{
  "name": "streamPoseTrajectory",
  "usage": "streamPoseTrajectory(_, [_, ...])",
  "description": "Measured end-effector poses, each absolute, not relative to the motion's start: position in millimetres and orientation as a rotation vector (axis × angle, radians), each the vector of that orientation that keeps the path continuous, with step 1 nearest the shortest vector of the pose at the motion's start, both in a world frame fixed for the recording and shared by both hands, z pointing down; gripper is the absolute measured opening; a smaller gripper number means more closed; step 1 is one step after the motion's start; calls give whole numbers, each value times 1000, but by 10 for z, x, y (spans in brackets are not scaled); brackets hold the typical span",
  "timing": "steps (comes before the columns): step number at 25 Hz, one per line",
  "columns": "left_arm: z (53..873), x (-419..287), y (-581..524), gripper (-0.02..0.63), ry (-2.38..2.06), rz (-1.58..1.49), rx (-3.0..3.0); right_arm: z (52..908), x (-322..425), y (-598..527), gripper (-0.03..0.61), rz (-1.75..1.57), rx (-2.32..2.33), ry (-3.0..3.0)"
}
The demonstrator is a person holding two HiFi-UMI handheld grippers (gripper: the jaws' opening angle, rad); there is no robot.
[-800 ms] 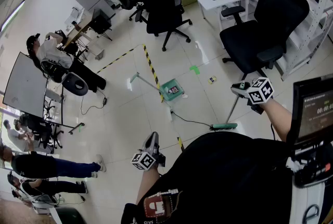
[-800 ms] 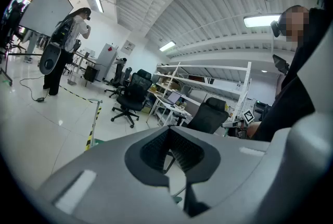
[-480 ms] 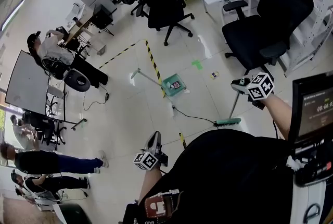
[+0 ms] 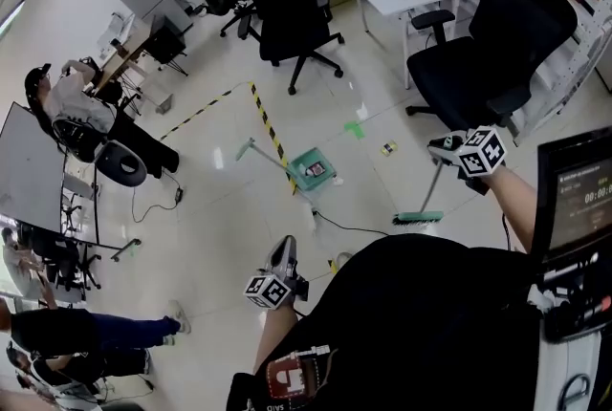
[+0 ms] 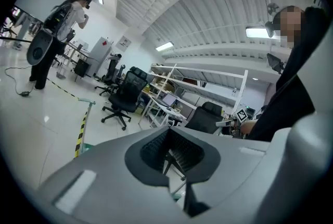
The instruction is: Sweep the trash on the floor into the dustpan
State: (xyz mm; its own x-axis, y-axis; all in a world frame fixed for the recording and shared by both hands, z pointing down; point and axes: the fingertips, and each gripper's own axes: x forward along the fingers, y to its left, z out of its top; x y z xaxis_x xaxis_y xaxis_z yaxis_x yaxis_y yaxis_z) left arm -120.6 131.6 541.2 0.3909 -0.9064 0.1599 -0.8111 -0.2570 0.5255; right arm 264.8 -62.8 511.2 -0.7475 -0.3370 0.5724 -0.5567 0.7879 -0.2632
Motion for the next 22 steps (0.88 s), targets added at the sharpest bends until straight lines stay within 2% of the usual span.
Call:
streamPoseTrajectory(12, [5359, -2816, 323, -2, -1282, -141, 2251, 5090, 1524, -1375, 40, 438, 842, -2210])
streamPoseTrajectory(22, [5463, -2747, -295, -2, -1292, -61, 2201, 5416, 1320, -2411, 37, 287, 662, -2167])
